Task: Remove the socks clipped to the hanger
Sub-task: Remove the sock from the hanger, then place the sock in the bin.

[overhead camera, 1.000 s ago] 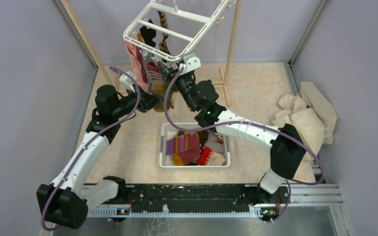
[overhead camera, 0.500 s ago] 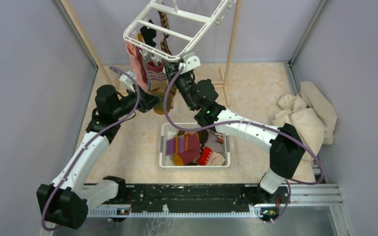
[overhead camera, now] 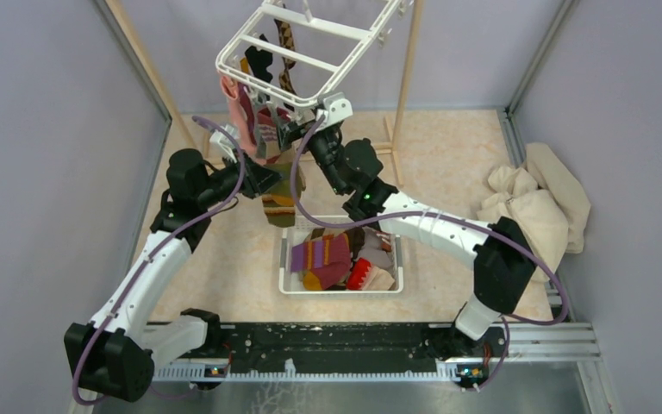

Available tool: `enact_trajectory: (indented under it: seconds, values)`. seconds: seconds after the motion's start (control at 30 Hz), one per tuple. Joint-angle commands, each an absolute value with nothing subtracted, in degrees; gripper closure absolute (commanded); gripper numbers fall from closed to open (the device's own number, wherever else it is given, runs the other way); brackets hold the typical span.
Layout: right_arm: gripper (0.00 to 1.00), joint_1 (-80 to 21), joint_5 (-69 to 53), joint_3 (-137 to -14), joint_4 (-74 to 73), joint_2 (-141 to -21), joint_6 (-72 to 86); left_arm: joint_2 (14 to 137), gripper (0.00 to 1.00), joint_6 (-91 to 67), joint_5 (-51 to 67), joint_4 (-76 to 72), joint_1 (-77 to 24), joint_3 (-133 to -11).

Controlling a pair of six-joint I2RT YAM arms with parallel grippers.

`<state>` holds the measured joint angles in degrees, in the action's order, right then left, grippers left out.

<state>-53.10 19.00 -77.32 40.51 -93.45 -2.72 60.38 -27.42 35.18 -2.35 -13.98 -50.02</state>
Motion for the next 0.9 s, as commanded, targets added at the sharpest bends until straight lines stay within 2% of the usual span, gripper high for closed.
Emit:
enact_trajectory:
  seconds: [0.0,0.07,0.23,0.43,0.67,0.87]
  values:
    - [0.06,-52.6,18.6,-74.1,40.8,-88.1,-0.4,59.4,0.88,-27.9,37.3,-1.6,-13.6,-52.8]
    - [0.02,-52.7,18.9,-71.4,40.2,-85.8,1.8,59.2,0.88,-28.2,38.3,-1.1,-13.6,-53.3]
    - [0.01,-52.6,22.2,-61.2,37.8,-75.6,5.5,59.2,0.87,-30.2,42.9,-0.3,-13.8,-55.1]
    - [0.01,-52.6,31.9,-50.5,24.7,-61.0,10.5,59.2,0.86,-31.7,45.5,3.0,-16.6,-58.4]
    - [0.01,-52.4,39.3,-48.1,7.0,-47.6,15.5,61.2,0.86,-32.1,37.5,4.3,-30.5,-61.2]
    - [0.01,-52.3,41.9,-50.3,-6.6,-41.1,20.1,64.7,0.86,-33.3,29.9,2.0,-43.1,-60.5]
